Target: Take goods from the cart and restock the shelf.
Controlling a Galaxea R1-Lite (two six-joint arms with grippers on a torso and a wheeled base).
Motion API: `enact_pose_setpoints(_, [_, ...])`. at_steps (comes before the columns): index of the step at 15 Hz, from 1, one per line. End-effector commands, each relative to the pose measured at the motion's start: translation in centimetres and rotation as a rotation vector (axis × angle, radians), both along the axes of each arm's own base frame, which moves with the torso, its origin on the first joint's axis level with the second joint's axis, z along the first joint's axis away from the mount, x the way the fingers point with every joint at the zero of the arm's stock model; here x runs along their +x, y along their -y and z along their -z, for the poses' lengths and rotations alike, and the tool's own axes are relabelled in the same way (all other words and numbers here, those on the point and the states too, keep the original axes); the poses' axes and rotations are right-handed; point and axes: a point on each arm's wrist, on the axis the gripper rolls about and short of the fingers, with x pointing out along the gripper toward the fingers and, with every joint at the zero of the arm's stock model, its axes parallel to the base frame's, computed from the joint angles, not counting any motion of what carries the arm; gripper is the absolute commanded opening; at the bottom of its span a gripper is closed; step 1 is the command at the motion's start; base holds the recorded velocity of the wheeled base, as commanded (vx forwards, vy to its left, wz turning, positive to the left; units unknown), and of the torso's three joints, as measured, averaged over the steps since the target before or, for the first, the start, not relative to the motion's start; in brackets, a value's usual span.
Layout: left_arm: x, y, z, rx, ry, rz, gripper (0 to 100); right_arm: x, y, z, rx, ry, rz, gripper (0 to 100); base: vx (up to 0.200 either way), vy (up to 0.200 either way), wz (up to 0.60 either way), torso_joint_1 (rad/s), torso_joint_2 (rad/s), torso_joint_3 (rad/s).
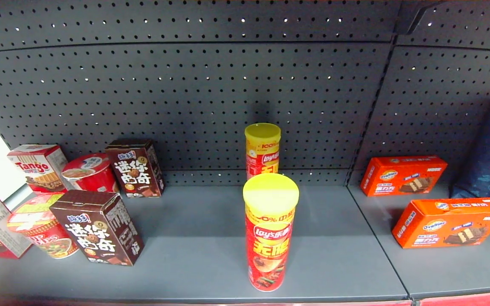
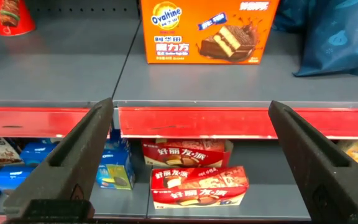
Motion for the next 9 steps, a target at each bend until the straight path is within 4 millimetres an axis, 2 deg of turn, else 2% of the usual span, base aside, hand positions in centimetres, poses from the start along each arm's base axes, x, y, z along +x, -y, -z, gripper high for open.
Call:
enact_pose_setpoints(1, [0.0,0.0,-0.02,-0.006,0.003,-0.001,100,0.02,0.0,-0.01,0.0,-0.003,-0.001,100,0.0,0.0,0.0,0.0,0.0,0.0])
enact_pose_setpoints(5, [0.01,-0.02,0.04,0.005,-0.001,-0.008,100,0.02,0.0,-0.01,0.0,-0.003,-0.001,100,0.0,0.0,0.0,0.0,0.0,0.0])
enact_pose_setpoints(7, [-0.01,-0.01,0.0,0.0,0.003,-0.008,100,0.02,0.0,-0.01,0.0,-0.003,-0.001,100,0.0,-0.2,0.0,0.0,0.0,0.002])
enact_pose_setpoints(9, [0.0,-0.01,-0.02,-0.007,0.003,-0.006,100,0.02,0.0,-0.01,0.0,-0.003,-0.001,100,0.0,0.0,0.0,0.0,0.0,0.0])
